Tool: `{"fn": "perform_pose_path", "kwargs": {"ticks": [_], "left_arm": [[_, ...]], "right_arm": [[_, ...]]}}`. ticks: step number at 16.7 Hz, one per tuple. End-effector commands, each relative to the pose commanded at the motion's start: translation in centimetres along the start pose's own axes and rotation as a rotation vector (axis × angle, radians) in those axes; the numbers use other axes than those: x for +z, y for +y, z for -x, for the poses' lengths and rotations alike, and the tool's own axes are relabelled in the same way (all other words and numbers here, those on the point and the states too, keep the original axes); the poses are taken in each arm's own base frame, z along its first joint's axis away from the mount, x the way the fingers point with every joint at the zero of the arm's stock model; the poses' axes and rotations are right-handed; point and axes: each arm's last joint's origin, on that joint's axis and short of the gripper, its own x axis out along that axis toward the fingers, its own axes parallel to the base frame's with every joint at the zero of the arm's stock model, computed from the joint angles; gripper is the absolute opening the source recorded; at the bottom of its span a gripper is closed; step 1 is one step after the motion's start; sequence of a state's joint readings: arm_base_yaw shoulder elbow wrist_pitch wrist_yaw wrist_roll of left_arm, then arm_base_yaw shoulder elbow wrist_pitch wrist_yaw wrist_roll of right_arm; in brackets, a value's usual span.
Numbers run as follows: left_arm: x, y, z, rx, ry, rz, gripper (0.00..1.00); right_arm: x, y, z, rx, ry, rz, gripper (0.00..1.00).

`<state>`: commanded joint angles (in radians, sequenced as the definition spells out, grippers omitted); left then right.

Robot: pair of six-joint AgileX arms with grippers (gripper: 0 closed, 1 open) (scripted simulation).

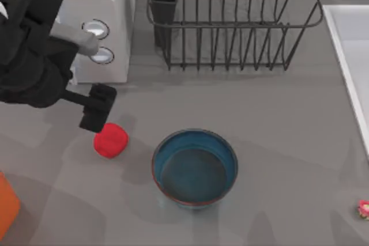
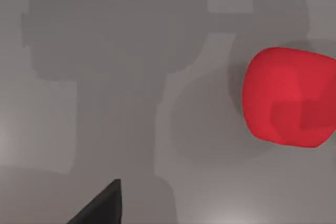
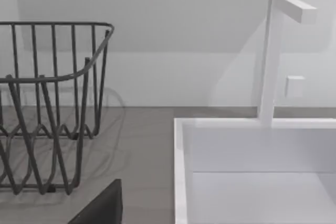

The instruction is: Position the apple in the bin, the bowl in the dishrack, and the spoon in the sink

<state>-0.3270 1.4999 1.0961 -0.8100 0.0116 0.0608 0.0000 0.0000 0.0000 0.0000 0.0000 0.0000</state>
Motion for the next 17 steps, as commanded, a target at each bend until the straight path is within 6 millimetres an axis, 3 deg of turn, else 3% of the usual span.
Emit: {"fn": "perform_pose_path", "kwargs": {"ticks": [4,8,17], "left_arm": [[3.5,-1.7,-4.1,-0.03,0.207,-0.065,1.0],[5.1,-2.9,-7.0,-0.04,0.332,-0.109,1.0],[5.0,-3.0,-8.1,-0.039,0.36,-0.114,1.0]], "right_arm": [[0.0,0.0,0.0,0.0,0.0,0.0,1.0],[0.0,0.0,0.0,0.0,0.0,0.0,1.0],[0.0,0.0,0.0,0.0,0.0,0.0,1.0]]}}
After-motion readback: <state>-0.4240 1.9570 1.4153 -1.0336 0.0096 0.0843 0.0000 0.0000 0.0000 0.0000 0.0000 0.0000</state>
